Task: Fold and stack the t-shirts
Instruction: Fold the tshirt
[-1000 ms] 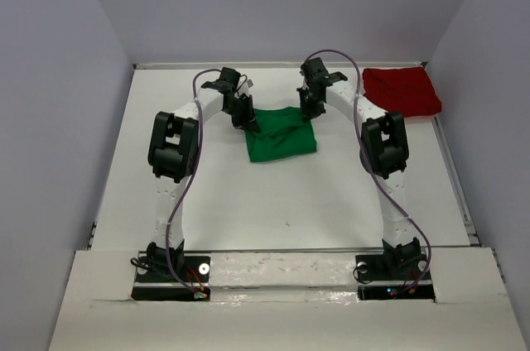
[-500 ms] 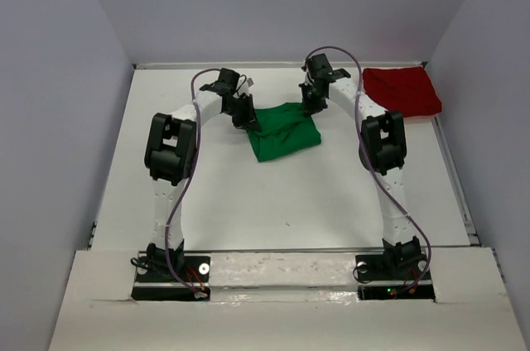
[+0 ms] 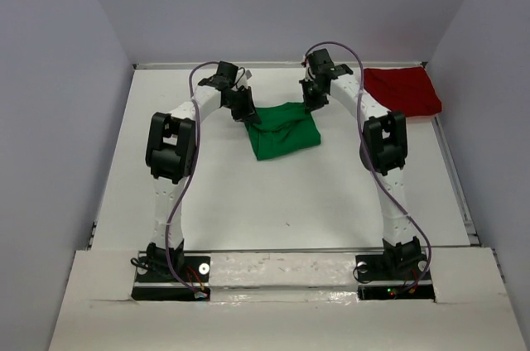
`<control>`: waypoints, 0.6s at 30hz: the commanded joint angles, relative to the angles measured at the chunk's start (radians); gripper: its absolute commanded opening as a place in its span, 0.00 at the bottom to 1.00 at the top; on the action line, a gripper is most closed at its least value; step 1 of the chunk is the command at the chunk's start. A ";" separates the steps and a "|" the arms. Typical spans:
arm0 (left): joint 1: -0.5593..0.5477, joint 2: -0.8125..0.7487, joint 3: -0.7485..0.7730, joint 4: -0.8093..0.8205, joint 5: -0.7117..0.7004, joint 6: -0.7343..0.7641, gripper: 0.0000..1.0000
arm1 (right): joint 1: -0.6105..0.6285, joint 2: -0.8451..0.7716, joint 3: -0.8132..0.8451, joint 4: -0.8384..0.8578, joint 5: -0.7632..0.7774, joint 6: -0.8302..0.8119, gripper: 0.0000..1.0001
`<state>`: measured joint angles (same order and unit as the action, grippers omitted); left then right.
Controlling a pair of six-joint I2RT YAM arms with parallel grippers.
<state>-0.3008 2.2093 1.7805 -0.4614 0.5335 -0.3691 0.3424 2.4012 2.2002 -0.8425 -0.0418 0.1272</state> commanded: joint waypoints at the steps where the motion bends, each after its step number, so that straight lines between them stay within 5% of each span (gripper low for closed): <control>1: 0.014 -0.008 0.065 -0.026 -0.006 0.004 0.00 | -0.008 -0.042 0.064 0.005 0.013 -0.034 0.00; 8: 0.023 -0.028 0.023 -0.003 -0.027 0.009 0.00 | -0.008 0.018 0.151 0.033 -0.020 -0.081 0.01; 18: 0.031 -0.065 -0.056 0.036 -0.061 0.010 0.00 | -0.008 0.122 0.258 0.089 -0.062 -0.201 0.29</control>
<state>-0.2783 2.2127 1.7611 -0.4339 0.4866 -0.3679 0.3416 2.4741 2.3707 -0.8028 -0.0795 0.0032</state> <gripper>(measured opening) 0.026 0.225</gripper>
